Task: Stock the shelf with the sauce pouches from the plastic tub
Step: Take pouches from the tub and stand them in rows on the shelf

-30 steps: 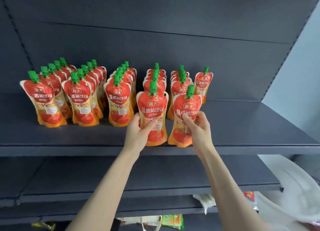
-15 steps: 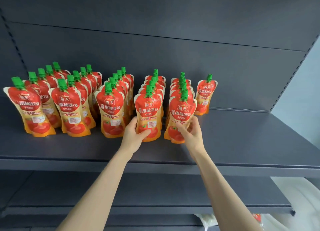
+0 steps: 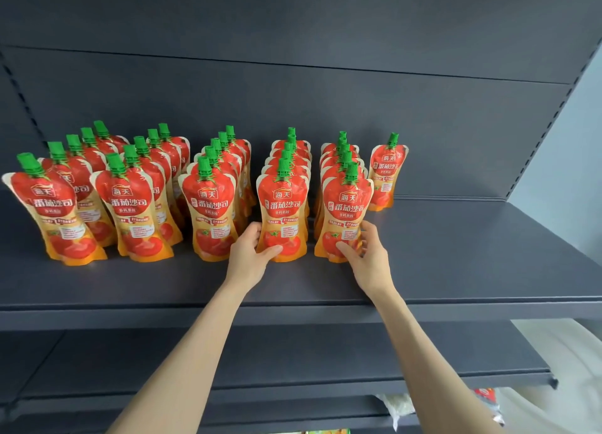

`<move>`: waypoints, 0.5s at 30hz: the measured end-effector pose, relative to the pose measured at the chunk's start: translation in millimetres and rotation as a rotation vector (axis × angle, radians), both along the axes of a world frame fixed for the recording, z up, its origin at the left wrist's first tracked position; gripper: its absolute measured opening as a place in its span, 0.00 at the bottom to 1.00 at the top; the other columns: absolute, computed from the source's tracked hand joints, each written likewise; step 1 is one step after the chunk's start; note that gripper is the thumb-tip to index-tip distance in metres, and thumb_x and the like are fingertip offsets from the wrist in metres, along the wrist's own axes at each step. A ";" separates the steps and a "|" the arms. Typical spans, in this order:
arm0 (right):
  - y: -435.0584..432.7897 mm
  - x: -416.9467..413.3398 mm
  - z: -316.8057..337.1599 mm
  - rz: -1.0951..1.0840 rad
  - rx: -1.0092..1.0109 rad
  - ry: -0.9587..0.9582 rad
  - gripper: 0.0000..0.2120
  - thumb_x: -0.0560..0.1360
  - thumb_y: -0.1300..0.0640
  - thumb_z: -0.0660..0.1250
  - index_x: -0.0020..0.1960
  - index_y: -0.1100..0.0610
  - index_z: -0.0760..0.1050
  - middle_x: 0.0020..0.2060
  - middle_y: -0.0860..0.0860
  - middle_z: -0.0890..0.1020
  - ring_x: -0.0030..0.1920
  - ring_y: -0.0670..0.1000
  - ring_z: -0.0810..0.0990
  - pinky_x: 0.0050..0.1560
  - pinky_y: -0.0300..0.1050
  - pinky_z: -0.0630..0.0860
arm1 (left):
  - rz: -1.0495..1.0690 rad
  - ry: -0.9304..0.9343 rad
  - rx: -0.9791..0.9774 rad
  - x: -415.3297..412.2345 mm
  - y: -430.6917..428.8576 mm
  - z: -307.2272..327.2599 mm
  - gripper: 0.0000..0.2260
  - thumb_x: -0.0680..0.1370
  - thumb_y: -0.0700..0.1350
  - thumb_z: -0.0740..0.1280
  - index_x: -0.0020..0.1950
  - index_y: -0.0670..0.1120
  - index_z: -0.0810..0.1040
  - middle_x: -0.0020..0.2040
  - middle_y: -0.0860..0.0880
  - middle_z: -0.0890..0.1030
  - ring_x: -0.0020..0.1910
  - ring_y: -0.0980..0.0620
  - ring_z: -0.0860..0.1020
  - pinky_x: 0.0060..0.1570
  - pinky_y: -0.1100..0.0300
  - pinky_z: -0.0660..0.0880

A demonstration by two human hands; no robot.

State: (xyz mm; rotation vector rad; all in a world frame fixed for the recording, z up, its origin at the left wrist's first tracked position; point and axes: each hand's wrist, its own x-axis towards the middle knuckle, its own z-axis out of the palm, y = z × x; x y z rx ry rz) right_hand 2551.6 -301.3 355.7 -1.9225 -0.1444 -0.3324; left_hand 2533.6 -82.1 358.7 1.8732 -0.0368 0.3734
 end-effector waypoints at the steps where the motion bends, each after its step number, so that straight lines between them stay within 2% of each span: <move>1: -0.2 1.4 -1.1 -0.011 -0.048 -0.001 0.25 0.75 0.55 0.69 0.68 0.54 0.64 0.62 0.52 0.76 0.62 0.52 0.75 0.61 0.51 0.75 | -0.001 0.002 -0.003 0.4 0.5 -0.6 0.15 0.73 0.42 0.71 0.58 0.48 0.72 0.54 0.54 0.78 0.53 0.57 0.76 0.50 0.65 0.73; 4: -0.8 4.4 -4.9 -0.064 -0.195 -0.012 0.27 0.75 0.55 0.69 0.70 0.53 0.63 0.65 0.53 0.73 0.67 0.55 0.67 0.65 0.56 0.70 | -0.014 0.014 -0.027 0.7 1.9 -1.9 0.15 0.74 0.42 0.71 0.57 0.48 0.72 0.55 0.53 0.78 0.54 0.56 0.77 0.52 0.62 0.74; 8: -1.0 5.8 -5.9 -0.036 -0.182 -0.015 0.27 0.75 0.56 0.70 0.70 0.53 0.63 0.64 0.52 0.75 0.66 0.56 0.71 0.65 0.59 0.71 | -0.013 0.014 -0.034 0.8 1.7 -1.3 0.15 0.74 0.42 0.71 0.58 0.48 0.72 0.55 0.54 0.78 0.54 0.57 0.76 0.49 0.65 0.73; 10: -1.0 5.1 -4.8 -0.022 -0.129 -0.013 0.28 0.73 0.55 0.72 0.69 0.53 0.63 0.62 0.52 0.76 0.64 0.56 0.72 0.63 0.59 0.73 | -0.012 0.008 -0.023 0.4 0.7 -1.4 0.15 0.74 0.42 0.71 0.59 0.47 0.73 0.55 0.53 0.78 0.54 0.56 0.76 0.51 0.63 0.74; 12: -0.2 5.0 -3.1 -0.038 -0.062 -0.009 0.29 0.69 0.53 0.75 0.65 0.52 0.64 0.60 0.52 0.77 0.62 0.55 0.73 0.60 0.54 0.75 | -0.012 0.004 -0.008 0.3 -0.2 -1.1 0.17 0.74 0.42 0.71 0.61 0.46 0.72 0.56 0.53 0.78 0.55 0.56 0.76 0.53 0.60 0.73; 15: 3.5 5.7 1.4 -0.031 0.033 0.033 0.28 0.66 0.53 0.78 0.58 0.50 0.64 0.53 0.46 0.77 0.55 0.47 0.76 0.46 0.35 0.76 | -0.011 0.015 0.013 0.9 0.1 -2.0 0.18 0.74 0.42 0.71 0.63 0.45 0.71 0.58 0.51 0.77 0.56 0.55 0.75 0.54 0.59 0.73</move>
